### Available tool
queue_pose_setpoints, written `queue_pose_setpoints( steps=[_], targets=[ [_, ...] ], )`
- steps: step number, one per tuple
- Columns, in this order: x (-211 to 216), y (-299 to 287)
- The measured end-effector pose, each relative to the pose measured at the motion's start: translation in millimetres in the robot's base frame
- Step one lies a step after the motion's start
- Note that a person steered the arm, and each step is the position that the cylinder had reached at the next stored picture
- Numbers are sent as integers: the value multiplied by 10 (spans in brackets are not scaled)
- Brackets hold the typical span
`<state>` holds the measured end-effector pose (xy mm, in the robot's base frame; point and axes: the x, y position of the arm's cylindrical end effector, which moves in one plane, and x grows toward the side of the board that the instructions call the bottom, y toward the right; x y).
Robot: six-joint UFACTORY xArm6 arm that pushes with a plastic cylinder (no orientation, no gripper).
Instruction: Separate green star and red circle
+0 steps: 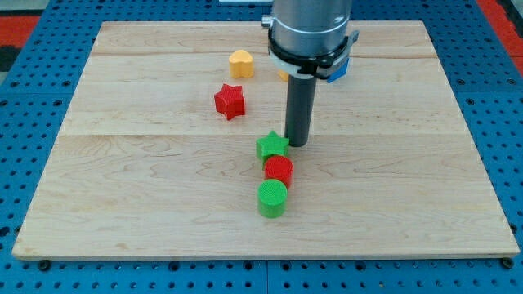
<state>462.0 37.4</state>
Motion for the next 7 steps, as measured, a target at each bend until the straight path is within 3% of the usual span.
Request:
queue_pose_setpoints(
  steps=[3, 7],
  targets=[
    [291, 236],
    [420, -675]
  ],
)
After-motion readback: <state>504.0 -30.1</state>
